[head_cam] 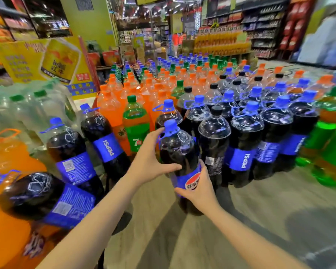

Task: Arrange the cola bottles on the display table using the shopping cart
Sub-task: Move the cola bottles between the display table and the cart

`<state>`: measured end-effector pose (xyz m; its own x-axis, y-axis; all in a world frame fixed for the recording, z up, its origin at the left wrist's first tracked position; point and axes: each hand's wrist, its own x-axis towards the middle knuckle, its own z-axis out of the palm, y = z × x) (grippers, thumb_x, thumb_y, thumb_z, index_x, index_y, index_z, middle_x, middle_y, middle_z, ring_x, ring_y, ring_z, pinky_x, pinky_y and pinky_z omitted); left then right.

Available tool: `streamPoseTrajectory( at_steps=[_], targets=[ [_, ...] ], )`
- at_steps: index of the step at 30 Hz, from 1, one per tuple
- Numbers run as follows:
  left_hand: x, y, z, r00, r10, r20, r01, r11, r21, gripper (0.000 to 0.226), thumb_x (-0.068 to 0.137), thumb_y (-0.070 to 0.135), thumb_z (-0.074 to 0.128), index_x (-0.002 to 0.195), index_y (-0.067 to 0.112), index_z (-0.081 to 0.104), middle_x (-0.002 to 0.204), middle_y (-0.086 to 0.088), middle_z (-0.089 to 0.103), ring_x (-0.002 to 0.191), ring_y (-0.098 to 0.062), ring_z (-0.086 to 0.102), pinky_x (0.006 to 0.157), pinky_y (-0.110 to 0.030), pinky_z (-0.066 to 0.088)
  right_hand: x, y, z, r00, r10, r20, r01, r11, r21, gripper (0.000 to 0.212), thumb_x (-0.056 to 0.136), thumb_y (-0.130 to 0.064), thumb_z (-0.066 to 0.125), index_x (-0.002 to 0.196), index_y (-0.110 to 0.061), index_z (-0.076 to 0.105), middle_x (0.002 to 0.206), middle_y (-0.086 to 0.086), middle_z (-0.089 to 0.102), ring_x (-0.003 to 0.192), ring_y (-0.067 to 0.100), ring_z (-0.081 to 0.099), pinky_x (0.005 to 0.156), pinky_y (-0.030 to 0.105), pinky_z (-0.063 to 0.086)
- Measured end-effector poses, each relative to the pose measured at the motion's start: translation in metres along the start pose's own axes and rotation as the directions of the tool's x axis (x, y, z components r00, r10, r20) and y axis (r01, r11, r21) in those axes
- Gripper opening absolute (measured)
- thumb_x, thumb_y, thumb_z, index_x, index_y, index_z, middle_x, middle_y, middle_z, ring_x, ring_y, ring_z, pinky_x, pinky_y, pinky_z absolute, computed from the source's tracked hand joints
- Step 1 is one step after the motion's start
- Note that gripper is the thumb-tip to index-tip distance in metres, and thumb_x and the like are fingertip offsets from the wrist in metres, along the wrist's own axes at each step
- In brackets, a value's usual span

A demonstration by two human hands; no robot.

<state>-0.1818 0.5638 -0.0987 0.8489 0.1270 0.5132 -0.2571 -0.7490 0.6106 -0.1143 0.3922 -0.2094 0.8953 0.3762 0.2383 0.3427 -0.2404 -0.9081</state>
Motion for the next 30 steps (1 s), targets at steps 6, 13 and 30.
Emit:
streamPoseTrajectory(
  at_steps=[6, 13, 30],
  targets=[
    [-0.001, 0.023, 0.055, 0.996, 0.092, 0.023, -0.090, 0.994, -0.060, 0.112, 0.058, 0.048, 0.085, 0.149, 0.023, 0.025, 0.155, -0.002, 0.027, 0.147, -0.013, 0.024, 0.118, -0.038, 0.028, -0.014, 0.011, -0.050, 0.995, -0.040, 0.090, 0.055, 0.983, -0.178, 0.100, 0.052, -0.048, 0.085, 0.138, -0.026, 0.038, 0.123, -0.006, 0.054, 0.115, 0.010, 0.051, 0.098, 0.034, 0.046],
    [-0.027, 0.021, 0.084, 0.992, -0.042, -0.121, 0.019, 0.982, -0.190, 0.130, 0.058, 0.033, 0.093, 0.151, 0.040, 0.002, 0.159, 0.020, 0.012, 0.147, -0.001, 0.016, 0.119, -0.024, 0.022, -0.001, 0.000, -0.115, 0.943, -0.240, 0.228, 0.321, 0.834, -0.449, 0.089, 0.076, -0.036, 0.075, 0.149, -0.016, 0.028, 0.147, 0.006, 0.032, 0.136, 0.022, 0.033, 0.113, 0.042, 0.030],
    [-0.028, -0.004, 0.098, 0.951, -0.264, -0.160, 0.237, 0.957, -0.170, 0.140, 0.060, 0.040, 0.093, 0.149, 0.043, -0.015, 0.146, 0.035, 0.021, 0.127, 0.024, 0.028, 0.094, 0.003, 0.027, 0.069, -0.040, -0.111, 0.930, -0.361, 0.074, 0.328, 0.716, -0.616, 0.105, 0.075, -0.029, 0.080, 0.150, -0.042, 0.008, 0.160, -0.004, -0.009, 0.146, 0.024, 0.003, 0.093, 0.040, 0.048]
  ],
)
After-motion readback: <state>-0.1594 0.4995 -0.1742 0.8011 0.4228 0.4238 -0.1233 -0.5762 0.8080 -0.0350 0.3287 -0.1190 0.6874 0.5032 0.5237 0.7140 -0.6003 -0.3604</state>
